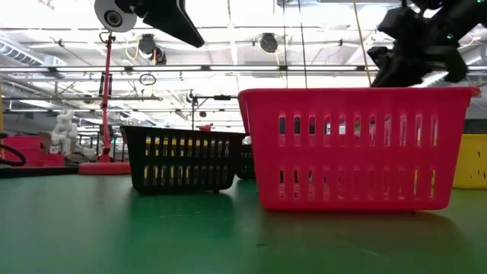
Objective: Stack baskets by color
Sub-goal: Stack the bottom left red bin on top of the the top right red bin, then adjust the top black bin
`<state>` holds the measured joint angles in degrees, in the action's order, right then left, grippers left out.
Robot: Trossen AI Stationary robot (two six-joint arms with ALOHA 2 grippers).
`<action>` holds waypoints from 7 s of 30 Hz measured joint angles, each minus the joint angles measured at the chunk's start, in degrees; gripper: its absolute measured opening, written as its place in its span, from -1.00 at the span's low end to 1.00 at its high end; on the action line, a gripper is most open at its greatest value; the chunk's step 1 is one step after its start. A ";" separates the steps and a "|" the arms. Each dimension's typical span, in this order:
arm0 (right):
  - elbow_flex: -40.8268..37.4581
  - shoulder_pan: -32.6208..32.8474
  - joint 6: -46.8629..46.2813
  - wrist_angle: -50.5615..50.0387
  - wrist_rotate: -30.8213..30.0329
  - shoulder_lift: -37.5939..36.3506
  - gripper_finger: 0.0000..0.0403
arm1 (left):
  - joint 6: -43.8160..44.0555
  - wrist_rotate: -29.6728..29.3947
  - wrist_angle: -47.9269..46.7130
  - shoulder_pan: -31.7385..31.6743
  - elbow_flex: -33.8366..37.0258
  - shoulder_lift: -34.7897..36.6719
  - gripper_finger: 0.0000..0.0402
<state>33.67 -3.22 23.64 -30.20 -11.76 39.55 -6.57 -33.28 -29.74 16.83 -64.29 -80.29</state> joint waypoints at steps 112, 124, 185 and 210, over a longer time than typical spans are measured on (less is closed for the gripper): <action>-3.51 1.50 -2.50 -3.17 -1.91 -1.40 -0.98 | -1.89 25.84 2.78 -19.91 -10.87 -20.20 -0.43; -4.81 1.31 -0.85 -1.45 -3.21 -1.37 -0.98 | -2.05 25.84 2.64 -15.08 -10.93 -12.01 -0.43; -4.17 6.25 -10.34 24.40 0.11 7.44 -0.41 | -4.90 24.24 5.53 -18.51 -10.78 -23.73 -0.43; 12.02 5.10 -22.28 22.32 -2.36 46.30 -1.00 | -4.98 24.35 -2.31 -21.30 -10.99 -14.03 -0.43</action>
<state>45.69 1.88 1.36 -7.89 -14.12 85.85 -11.55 -8.93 -32.05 -4.47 -75.29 -94.32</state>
